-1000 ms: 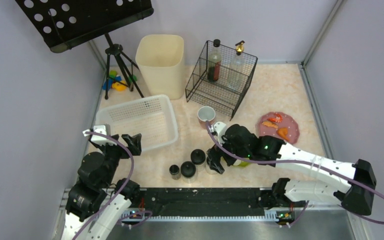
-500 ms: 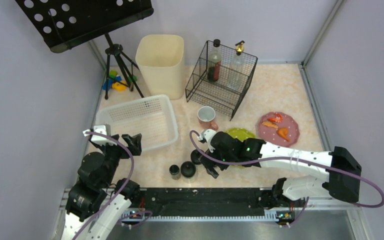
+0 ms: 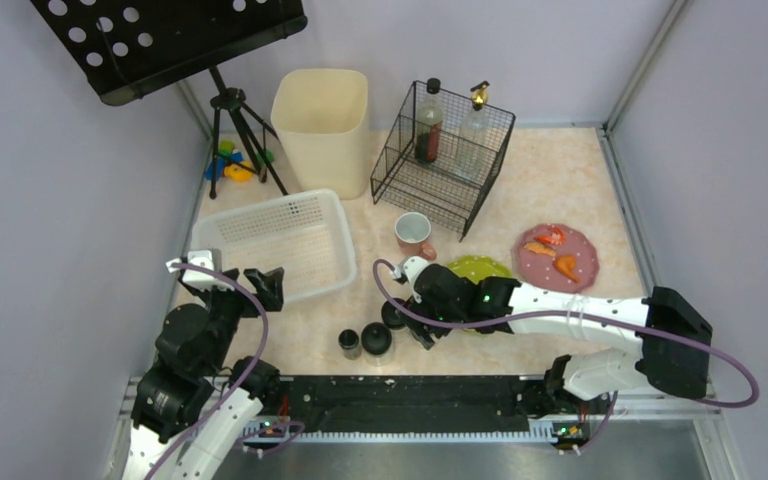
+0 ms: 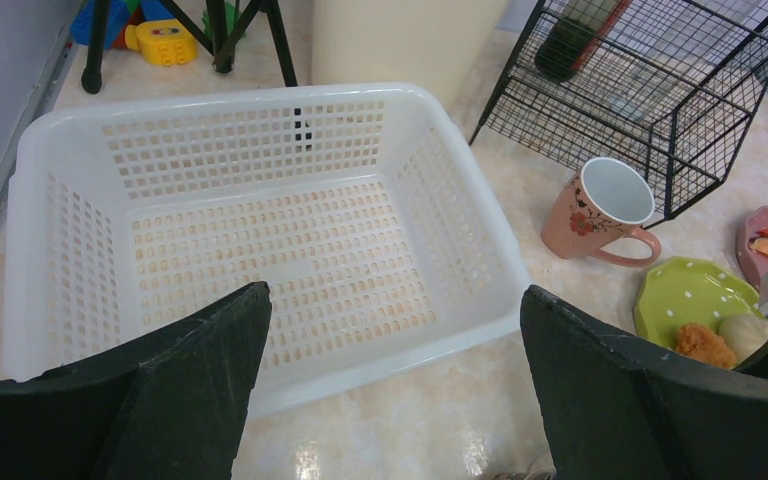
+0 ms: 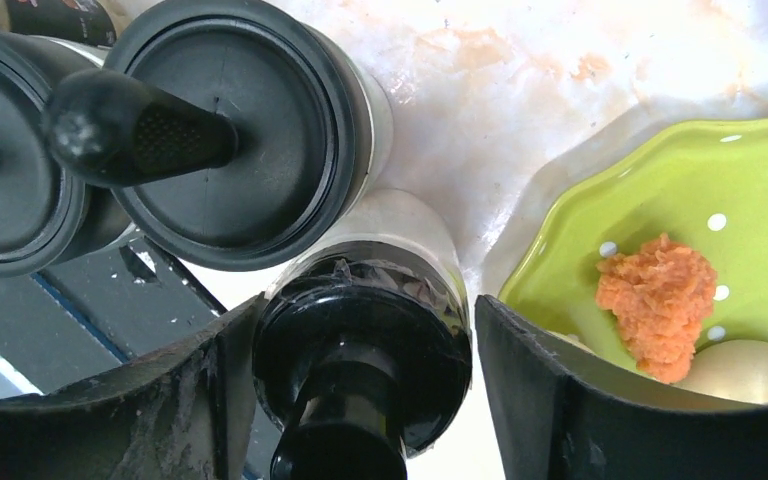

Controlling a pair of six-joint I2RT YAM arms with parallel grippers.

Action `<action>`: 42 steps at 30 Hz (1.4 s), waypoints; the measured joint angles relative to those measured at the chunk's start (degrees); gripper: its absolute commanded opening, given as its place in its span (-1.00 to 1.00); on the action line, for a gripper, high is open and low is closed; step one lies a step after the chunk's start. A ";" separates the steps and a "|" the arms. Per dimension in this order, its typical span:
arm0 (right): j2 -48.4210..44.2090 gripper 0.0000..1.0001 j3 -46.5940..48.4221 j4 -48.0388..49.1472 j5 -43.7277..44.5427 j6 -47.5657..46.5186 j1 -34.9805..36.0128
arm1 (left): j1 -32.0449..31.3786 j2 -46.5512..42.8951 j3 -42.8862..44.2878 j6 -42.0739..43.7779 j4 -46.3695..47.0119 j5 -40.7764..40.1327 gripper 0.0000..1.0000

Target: Clear the kitchen counter

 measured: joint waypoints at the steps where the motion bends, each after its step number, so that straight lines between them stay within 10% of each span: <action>1: 0.33 0.31 0.00 0.00 -0.04 0.02 0.00 | 0.00 0.00 0.00 0.00 0.00 0.00 0.98; 11: 0.81 -0.39 0.02 0.07 0.09 0.02 0.02 | -0.26 -0.24 0.00 0.00 0.00 -0.02 0.98; 32: -9.86 -0.64 23.04 -17.38 12.79 -0.33 -0.68 | -0.33 -0.37 -0.02 0.00 0.04 0.02 0.98; 42: 3.67 -0.71 40.19 -15.65 14.43 -4.20 -17.68 | -0.33 -0.37 -0.02 0.00 0.04 0.00 0.98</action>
